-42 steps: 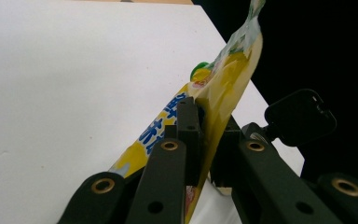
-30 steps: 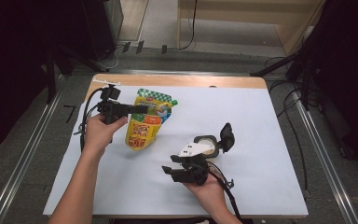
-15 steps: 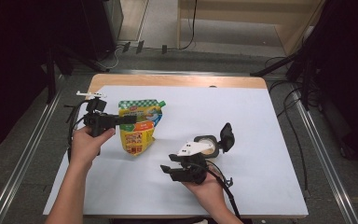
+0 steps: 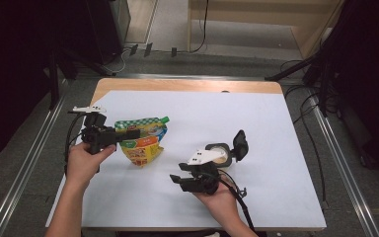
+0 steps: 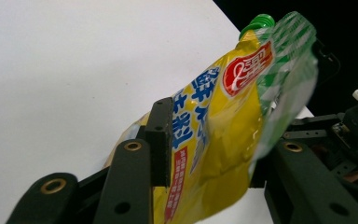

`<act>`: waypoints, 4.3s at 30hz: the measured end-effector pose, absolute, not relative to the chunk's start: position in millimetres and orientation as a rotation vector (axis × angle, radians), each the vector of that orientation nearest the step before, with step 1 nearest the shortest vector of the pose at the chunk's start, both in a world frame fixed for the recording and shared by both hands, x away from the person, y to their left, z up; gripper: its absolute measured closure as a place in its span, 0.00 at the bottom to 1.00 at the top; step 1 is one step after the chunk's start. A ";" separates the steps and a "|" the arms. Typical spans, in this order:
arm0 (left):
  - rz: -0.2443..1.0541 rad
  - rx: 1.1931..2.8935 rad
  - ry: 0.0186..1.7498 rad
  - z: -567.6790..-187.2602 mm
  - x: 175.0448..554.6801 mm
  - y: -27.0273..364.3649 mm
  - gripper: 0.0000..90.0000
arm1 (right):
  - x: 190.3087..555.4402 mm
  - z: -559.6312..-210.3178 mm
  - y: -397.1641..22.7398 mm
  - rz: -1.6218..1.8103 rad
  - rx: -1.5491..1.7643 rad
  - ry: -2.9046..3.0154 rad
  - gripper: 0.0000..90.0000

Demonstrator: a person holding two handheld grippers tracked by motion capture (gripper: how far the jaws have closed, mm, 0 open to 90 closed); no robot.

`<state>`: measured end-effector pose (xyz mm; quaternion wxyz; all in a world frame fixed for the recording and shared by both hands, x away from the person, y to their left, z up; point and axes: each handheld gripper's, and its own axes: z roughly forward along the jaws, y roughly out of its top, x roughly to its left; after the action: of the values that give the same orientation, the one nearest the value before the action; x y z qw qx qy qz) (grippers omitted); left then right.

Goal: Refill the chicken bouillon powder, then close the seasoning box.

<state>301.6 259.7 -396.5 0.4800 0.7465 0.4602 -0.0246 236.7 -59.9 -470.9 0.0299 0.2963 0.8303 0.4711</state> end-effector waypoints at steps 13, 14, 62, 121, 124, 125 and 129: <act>0.030 1.839 1.118 -392.3 284.9 269.2 0.56 | 241.4 -458.1 -66.4 1.458 0.920 2.589 0.62; 0.034 1.835 1.119 -391.6 283.9 270.1 0.55 | 241.9 -455.7 -67.7 1.460 0.926 2.592 0.62; 0.087 1.840 1.240 -397.1 272.6 312.5 0.45 | 279.6 -392.4 -167.5 1.456 1.178 2.506 0.99; 0.094 1.847 1.288 -415.0 283.1 311.4 0.42 | 302.7 -420.8 -230.2 1.351 1.461 2.412 0.98; 0.098 1.843 1.289 -414.5 283.9 310.7 0.42 | 301.5 -420.4 -229.2 1.355 1.459 2.411 0.98; 0.097 1.837 1.287 -414.3 284.3 310.5 0.42 | 301.0 -420.1 -229.1 1.353 1.458 2.413 0.98; 0.093 1.848 1.285 -415.2 284.7 309.4 0.42 | 299.7 -418.7 -228.9 1.370 1.448 2.409 0.98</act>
<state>284.7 309.4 -415.2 0.4299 0.7406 0.5150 0.0373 299.7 -228.9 -418.7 0.0073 0.4630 0.7705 0.4380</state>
